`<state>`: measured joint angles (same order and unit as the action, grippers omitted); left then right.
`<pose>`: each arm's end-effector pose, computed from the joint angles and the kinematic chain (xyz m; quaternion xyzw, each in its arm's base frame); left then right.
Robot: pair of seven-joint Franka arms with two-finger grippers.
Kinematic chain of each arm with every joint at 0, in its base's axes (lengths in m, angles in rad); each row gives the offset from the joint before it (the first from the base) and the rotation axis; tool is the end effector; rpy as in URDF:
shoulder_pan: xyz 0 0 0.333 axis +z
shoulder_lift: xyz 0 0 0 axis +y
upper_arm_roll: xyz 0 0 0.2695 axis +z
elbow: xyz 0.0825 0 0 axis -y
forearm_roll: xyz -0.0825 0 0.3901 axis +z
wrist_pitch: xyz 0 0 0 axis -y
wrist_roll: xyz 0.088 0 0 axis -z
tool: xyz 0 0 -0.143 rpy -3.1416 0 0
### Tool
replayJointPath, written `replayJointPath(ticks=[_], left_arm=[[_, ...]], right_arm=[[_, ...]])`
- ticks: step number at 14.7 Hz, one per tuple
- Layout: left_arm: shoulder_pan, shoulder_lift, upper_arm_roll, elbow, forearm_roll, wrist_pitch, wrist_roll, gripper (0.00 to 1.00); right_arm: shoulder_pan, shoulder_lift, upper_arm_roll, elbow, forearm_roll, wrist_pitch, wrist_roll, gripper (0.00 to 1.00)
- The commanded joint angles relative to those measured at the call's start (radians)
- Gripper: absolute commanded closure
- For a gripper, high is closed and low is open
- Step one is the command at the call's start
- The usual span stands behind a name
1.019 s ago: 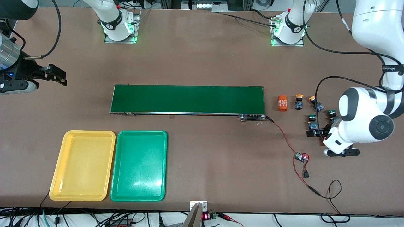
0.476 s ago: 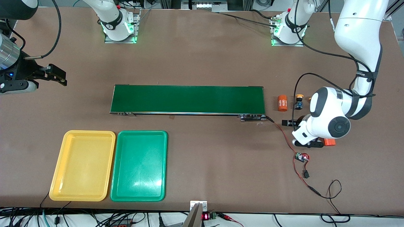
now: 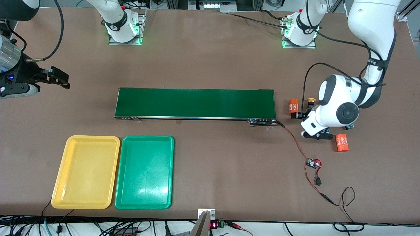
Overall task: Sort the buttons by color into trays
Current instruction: 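Lower the left gripper and close it on the orange cylinder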
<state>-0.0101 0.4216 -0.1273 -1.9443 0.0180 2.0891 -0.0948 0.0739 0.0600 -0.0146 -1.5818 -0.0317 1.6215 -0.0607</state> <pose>0.5583 -0.0783 0.1647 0.9902 -0.0247 -0.1375 0.0035 0.5778 0.0301 0.5070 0.9980 0.0609 -0.0102 0.0163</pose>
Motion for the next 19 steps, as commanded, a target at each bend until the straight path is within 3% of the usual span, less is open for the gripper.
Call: replayJointPath(ticks=[1, 4, 15, 17, 19], left_arm=[[0.010, -0.060, -0.009, -0.116, -0.018, 0.099, -0.002, 0.00], [0.001, -0.055, -0.009, -0.195, -0.020, 0.193, -0.005, 0.00], [0.013, -0.015, -0.035, -0.212, -0.020, 0.192, -0.028, 0.00], [0.015, -0.012, -0.035, -0.212, -0.020, 0.192, -0.031, 0.16], [0.022, -0.003, -0.035, -0.209, -0.020, 0.190, -0.045, 0.45]], right_arm=[[-0.002, -0.005, 0.001, 0.002, -0.007, -0.003, -0.019, 0.00], [0.001, -0.005, 0.002, 0.002, -0.005, -0.003, -0.019, 0.00], [-0.005, -0.005, -0.001, 0.002, -0.002, -0.003, -0.019, 0.00], [-0.005, -0.003, -0.001, 0.003, -0.002, -0.003, -0.019, 0.00], [-0.005, -0.002, -0.001, 0.002, -0.002, -0.003, -0.019, 0.00]])
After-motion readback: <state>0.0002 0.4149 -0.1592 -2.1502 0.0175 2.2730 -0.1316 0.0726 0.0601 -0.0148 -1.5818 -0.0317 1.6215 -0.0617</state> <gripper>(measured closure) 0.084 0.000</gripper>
